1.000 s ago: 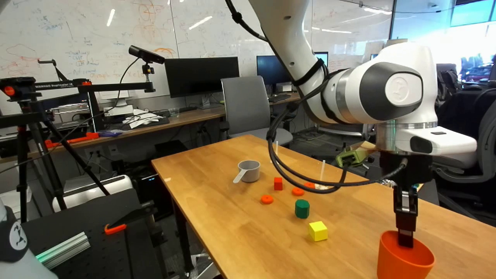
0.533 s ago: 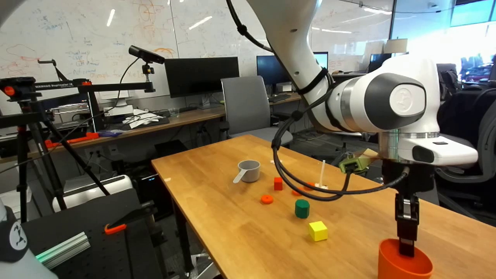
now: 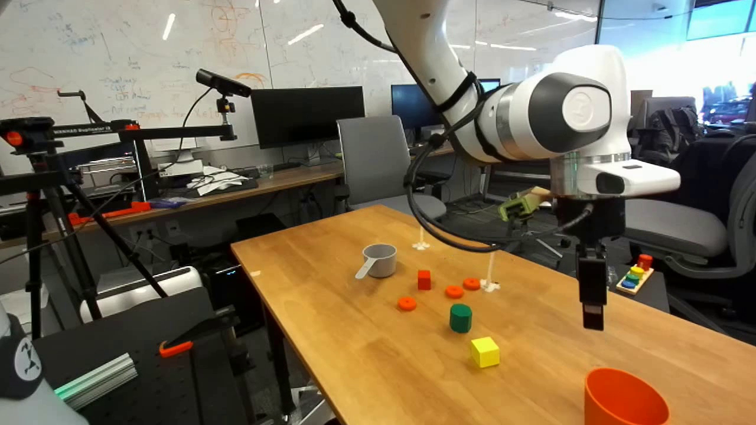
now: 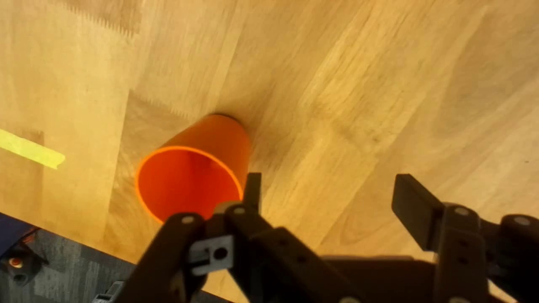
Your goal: Move the orange cup to the right, place the orange, yellow and green blocks in the grey measuring cup
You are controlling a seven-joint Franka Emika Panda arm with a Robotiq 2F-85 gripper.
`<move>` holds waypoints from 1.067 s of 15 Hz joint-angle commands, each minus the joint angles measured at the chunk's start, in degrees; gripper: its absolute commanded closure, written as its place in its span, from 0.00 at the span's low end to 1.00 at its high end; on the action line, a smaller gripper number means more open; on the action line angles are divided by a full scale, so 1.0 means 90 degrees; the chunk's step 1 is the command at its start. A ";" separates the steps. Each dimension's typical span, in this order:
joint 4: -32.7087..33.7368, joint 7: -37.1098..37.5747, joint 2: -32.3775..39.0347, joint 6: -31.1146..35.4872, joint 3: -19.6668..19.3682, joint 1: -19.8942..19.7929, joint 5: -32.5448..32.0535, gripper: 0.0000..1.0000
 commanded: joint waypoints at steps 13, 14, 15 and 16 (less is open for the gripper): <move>-0.0156 -0.1073 0.0361 -0.1241 0.0602 0.0347 -0.0163 0.00; -0.0138 -0.1066 0.0449 -0.1236 0.0587 0.0407 -0.0205 0.00; -0.0135 -0.1098 0.0516 -0.1222 0.0588 0.0457 -0.0244 0.00; -0.0106 -0.1132 0.0592 -0.1238 0.0601 0.0487 -0.0249 0.00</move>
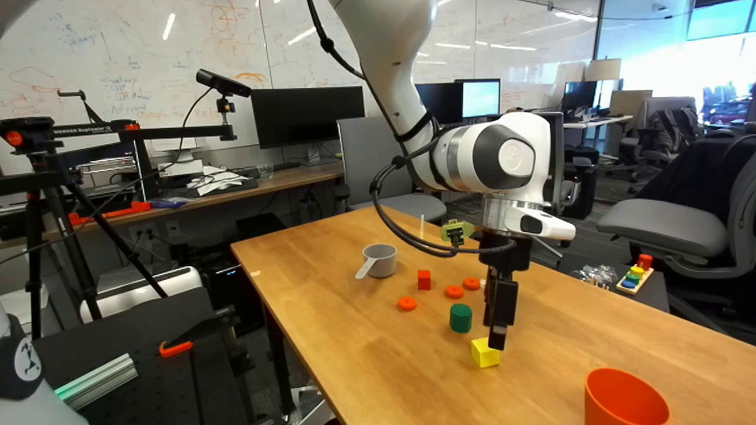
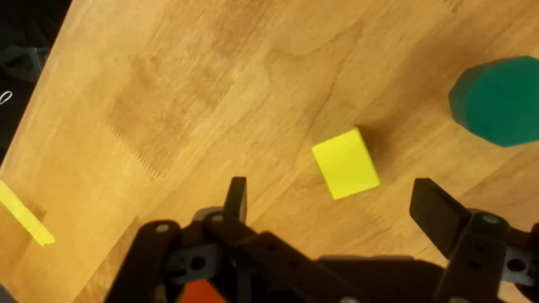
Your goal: Move the orange cup to the right, place the orange, yellow and green blocks in the grey measuring cup
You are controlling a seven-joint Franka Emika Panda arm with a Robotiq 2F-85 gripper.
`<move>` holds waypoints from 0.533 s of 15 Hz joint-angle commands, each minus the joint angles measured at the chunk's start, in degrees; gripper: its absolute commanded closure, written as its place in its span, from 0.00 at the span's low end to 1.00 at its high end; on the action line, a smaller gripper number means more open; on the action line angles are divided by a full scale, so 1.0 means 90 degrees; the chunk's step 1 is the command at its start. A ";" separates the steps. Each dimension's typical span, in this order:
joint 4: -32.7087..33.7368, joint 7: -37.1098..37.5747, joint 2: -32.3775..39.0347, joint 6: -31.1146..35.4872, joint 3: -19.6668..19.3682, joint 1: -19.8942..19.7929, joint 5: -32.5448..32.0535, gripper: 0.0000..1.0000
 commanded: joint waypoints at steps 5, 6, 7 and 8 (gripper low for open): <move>0.0270 -0.0042 0.0400 -0.0084 -0.0121 0.0345 -0.0284 0.34; 0.0274 -0.0044 0.0408 -0.0072 -0.0135 0.0350 -0.0306 0.44; 0.0272 -0.0044 0.0403 -0.0053 -0.0151 0.0341 -0.0315 0.51; 0.0267 -0.0074 0.0391 -0.0058 -0.0160 0.0322 -0.0328 0.60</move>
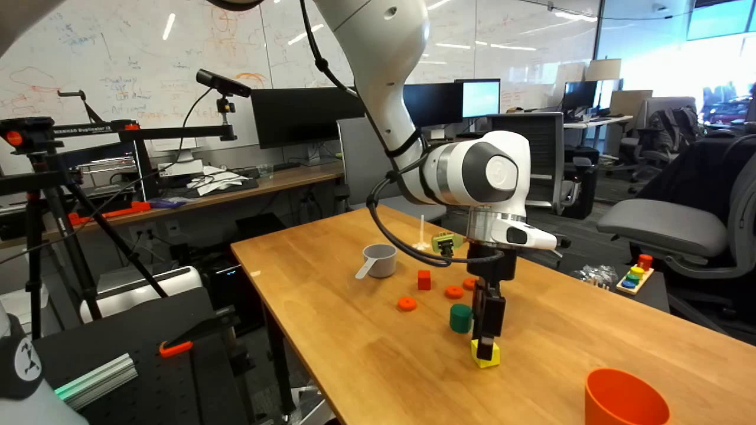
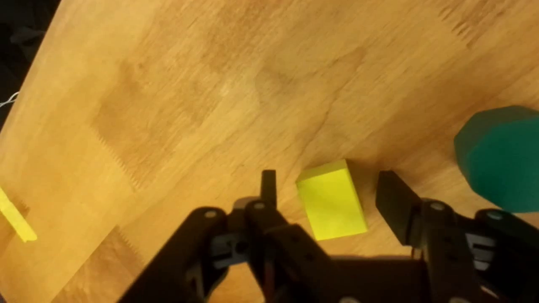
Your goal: Move the orange cup to the right, place the orange, yellow and green blocks in the grey measuring cup
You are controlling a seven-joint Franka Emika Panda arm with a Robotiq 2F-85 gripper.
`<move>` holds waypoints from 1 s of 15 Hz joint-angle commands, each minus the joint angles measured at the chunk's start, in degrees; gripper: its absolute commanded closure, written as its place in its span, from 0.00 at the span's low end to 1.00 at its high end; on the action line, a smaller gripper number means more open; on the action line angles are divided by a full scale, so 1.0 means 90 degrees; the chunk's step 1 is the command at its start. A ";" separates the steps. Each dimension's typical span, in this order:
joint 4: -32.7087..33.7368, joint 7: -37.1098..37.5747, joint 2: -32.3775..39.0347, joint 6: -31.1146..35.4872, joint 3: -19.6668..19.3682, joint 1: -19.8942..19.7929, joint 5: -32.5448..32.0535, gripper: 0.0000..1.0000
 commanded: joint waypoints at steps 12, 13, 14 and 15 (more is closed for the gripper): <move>-0.0178 -0.0469 -0.1188 0.0018 0.0176 -0.0310 0.0475 0.89; -0.0192 -0.0549 -0.1339 0.0022 0.0259 -0.0337 0.0611 0.89; -0.0129 -0.0722 -0.1450 -0.0084 0.0412 -0.0395 0.0802 0.89; -0.0086 -0.0911 -0.1543 -0.0171 0.0581 -0.0459 0.1024 0.89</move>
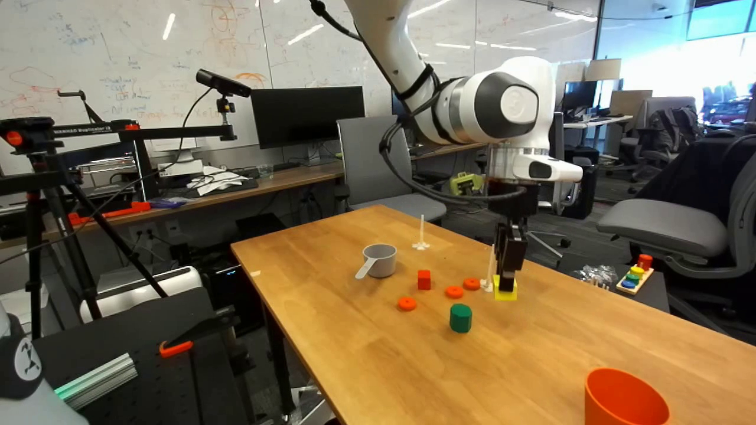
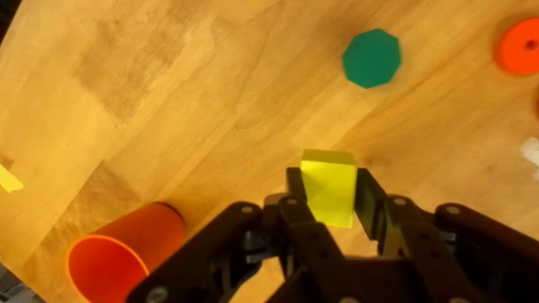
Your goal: Move the orange cup to the right, place the orange, yellow and green blocks in the grey measuring cup
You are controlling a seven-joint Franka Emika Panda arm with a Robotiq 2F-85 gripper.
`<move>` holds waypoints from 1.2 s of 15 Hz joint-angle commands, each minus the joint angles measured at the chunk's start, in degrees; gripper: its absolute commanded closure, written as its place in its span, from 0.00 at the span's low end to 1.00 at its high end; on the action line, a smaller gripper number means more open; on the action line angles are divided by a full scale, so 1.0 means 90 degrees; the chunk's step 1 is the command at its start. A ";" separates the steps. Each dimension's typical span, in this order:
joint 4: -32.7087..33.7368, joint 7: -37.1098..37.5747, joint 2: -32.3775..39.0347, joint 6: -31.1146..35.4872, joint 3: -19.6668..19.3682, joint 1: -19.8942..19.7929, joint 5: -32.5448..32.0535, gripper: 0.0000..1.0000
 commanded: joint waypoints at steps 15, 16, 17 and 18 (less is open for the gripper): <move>0.1372 -0.1424 0.0708 -0.2047 0.1455 0.0055 0.2247 0.89; 0.1536 -0.1407 0.0855 -0.2117 0.1467 0.0101 0.2246 0.89; 0.1689 -0.1380 0.0983 -0.2173 0.1471 0.0150 0.2243 0.89; 0.1831 -0.1359 0.1098 -0.2223 0.1474 0.0192 0.2244 0.89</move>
